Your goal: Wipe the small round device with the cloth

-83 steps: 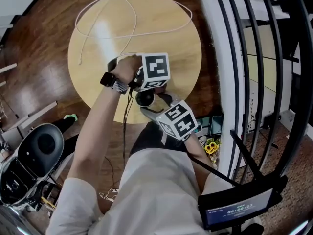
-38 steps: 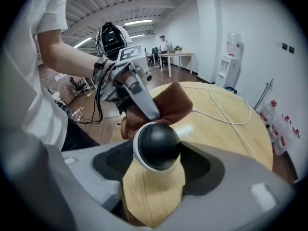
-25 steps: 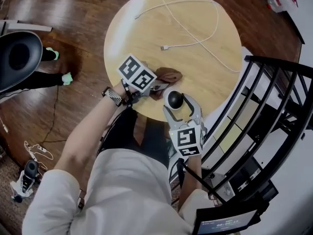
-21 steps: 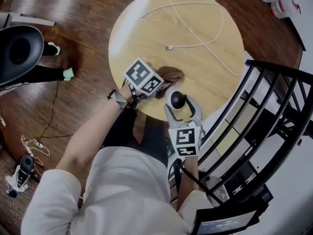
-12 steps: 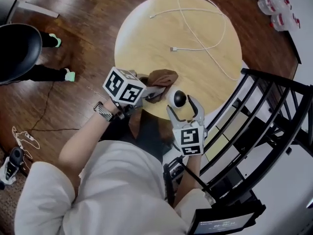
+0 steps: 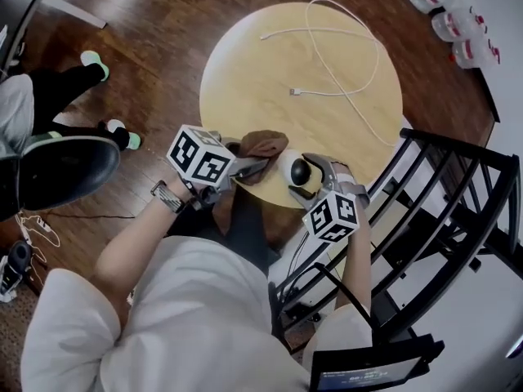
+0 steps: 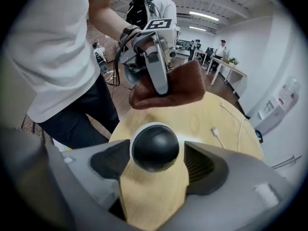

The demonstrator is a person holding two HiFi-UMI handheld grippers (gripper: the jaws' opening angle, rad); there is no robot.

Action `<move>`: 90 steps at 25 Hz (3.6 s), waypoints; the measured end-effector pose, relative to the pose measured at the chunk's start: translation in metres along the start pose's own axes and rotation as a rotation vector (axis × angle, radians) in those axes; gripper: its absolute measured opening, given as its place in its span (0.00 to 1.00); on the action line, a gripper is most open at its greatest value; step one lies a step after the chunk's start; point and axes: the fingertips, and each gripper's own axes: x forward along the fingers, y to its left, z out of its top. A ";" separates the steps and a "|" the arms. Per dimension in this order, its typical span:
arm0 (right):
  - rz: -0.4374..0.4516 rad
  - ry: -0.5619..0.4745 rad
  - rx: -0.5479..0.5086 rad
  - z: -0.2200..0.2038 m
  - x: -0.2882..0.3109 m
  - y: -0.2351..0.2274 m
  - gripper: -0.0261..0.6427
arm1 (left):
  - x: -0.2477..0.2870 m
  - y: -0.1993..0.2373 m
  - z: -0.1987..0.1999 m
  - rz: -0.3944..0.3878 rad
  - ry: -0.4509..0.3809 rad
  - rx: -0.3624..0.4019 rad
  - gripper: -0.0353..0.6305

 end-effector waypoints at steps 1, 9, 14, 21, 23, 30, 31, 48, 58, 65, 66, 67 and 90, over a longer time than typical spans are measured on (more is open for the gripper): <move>0.008 -0.015 0.004 0.002 0.001 0.001 0.55 | -0.002 0.001 0.000 0.004 -0.002 -0.001 0.17; -0.026 -0.050 0.076 0.007 0.001 0.000 0.52 | -0.008 0.003 0.002 -0.002 -0.002 -0.009 0.17; -0.097 -0.034 0.233 0.005 0.000 -0.004 0.51 | -0.004 -0.002 0.001 -0.020 0.000 -0.009 0.17; -0.160 -0.043 0.367 0.011 0.001 -0.008 0.51 | -0.001 -0.005 -0.002 -0.033 0.016 -0.009 0.17; -0.175 -0.052 0.397 0.011 0.000 -0.008 0.51 | -0.001 -0.008 -0.001 -0.051 0.008 -0.022 0.17; -0.234 -0.041 0.528 -0.005 -0.011 -0.012 0.51 | -0.006 -0.006 0.003 -0.063 -0.007 -0.040 0.17; -0.262 -0.030 0.556 -0.010 -0.015 -0.014 0.51 | -0.006 -0.006 0.003 -0.063 -0.005 -0.039 0.17; -0.540 -0.068 0.864 -0.025 -0.024 -0.031 0.50 | 0.003 -0.009 0.010 -0.076 0.030 -0.011 0.17; -0.551 -0.119 0.825 -0.021 -0.023 -0.020 0.50 | 0.024 -0.018 0.018 -0.135 0.107 -0.048 0.17; -0.451 -0.244 0.772 -0.023 -0.031 -0.012 0.53 | 0.053 -0.070 0.052 -0.364 0.369 0.028 0.16; -0.442 -0.235 0.749 -0.022 -0.030 -0.011 0.54 | 0.060 -0.075 0.052 -0.365 0.429 0.054 0.16; -0.430 -0.229 0.734 -0.020 -0.028 -0.009 0.53 | 0.066 -0.077 0.049 -0.359 0.494 0.084 0.16; -0.481 -0.188 0.814 -0.009 -0.012 -0.013 0.53 | 0.079 -0.051 0.043 -0.074 0.823 0.388 0.16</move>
